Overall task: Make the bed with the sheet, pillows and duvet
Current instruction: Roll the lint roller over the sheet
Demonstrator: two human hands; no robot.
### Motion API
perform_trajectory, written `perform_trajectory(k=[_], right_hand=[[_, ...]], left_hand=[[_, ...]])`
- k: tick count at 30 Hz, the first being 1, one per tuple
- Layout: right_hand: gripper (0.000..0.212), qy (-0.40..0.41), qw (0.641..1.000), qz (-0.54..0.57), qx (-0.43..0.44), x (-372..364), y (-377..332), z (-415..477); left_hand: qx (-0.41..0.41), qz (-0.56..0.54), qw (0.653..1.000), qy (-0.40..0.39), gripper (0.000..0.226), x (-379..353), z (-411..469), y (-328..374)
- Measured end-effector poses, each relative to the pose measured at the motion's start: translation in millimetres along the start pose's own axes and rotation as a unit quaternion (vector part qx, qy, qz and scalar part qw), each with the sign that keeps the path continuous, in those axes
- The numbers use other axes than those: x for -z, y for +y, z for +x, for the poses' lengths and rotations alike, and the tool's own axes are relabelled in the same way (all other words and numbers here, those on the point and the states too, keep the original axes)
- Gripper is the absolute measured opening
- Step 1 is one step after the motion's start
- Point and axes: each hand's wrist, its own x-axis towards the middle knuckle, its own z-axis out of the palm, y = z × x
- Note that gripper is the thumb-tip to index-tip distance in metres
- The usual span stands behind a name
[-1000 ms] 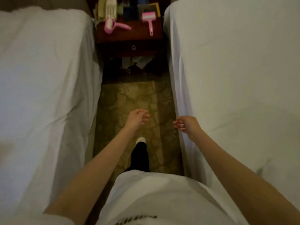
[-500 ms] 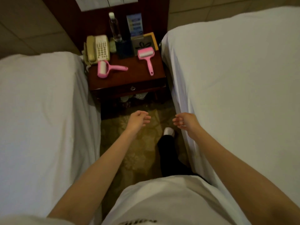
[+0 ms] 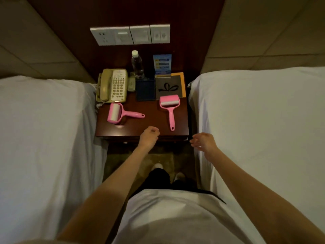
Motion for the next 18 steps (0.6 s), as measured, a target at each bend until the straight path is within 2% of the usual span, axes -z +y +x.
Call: perform_trajectory(k=[4, 9, 12, 13, 16, 18], right_hand=[[0.016, 0.02, 1.0, -0.01, -0.008, -14, -35, 47], [0.017, 0.038, 0.999, -0.007, -0.026, -41, -57, 115], [0.005, 0.031, 0.998, -0.023, -0.04, -67, -63, 154], [0.005, 0.025, 0.998, -0.037, -0.045, -77, -62, 169], [0.032, 0.0, 0.993, -0.104, -0.06, -102, -52, 209], [0.039, -0.025, 0.989, -0.125, -0.076, -114, -49, 221]], left_hand=[[-0.026, 0.038, 0.999, 0.004, 0.012, 5, 60, 25], [-0.073, 0.164, 0.984, 0.005, 0.034, 4, 144, 60], [-0.127, 0.234, 0.964, -0.015, 0.042, 3, 193, 77], [-0.157, 0.261, 0.952, -0.025, 0.046, 1, 210, 80], [-0.234, 0.371, 0.896, -0.064, 0.058, -7, 253, 81], [-0.274, 0.429, 0.857, -0.08, 0.058, -14, 271, 77]])
